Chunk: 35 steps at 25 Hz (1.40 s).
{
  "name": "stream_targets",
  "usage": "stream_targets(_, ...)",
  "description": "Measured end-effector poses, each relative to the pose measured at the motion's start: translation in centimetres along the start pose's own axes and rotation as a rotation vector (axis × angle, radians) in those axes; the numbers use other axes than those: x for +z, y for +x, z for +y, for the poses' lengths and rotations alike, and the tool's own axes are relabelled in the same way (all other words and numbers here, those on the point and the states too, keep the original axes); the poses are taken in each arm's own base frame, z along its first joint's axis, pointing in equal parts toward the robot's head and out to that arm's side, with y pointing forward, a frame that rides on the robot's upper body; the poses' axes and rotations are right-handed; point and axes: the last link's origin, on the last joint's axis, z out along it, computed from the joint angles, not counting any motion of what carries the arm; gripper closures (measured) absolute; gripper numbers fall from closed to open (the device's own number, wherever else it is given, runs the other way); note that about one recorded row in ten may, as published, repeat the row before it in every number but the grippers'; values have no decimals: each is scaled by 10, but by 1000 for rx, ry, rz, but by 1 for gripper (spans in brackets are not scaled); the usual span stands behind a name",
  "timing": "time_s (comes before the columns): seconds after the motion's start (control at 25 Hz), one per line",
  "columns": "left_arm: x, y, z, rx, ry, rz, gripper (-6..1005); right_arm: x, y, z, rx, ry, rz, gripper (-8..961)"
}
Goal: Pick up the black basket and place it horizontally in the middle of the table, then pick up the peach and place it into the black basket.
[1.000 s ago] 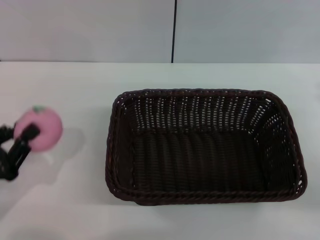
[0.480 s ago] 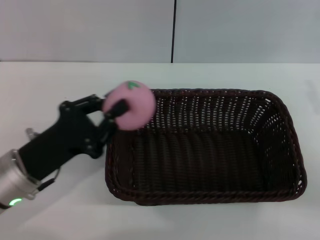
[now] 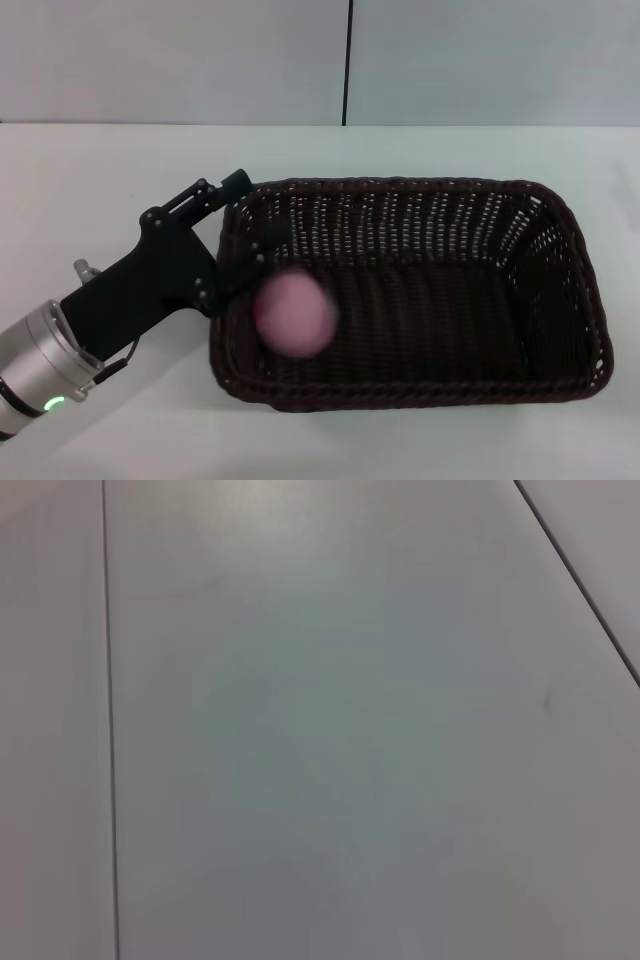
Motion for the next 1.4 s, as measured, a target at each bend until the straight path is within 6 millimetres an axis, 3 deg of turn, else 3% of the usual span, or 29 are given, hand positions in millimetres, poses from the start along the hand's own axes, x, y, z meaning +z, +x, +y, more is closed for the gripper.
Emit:
stream_targets(0.24, -11, 0, -8, 10, 92, 7, 366, -2, 0, -1, -1, 7, 2, 273)
stream_targets(0.32, -23, 0, -18, 27, 216, 17, 327, -4, 0, -2, -2, 19, 5, 273)
stream_targets(0.36, -38, -1, -28, 64, 361, 27, 303, -6, 1, -4, -5, 38, 11, 273)
stream_targets(0.4, -38, -1, -28, 64, 361, 27, 279, -6, 1, -4, -5, 38, 11, 273)
stream_targets(0.56, -67, -3, -40, 163, 676, 50, 184, -14, 6, -9, -70, 109, 42, 273)
stream_targets(0.72, -85, -1, -46, 225, 874, 66, 184, -18, 11, -13, -120, 183, 60, 273)
stream_targets(0.96, -89, -1, -47, 270, 904, 45, 184, -30, 21, -23, -152, 354, 102, 273)
stream_targets(1.4, -85, -3, -45, 288, 889, 27, 184, -23, 29, -24, -142, 348, 149, 273)
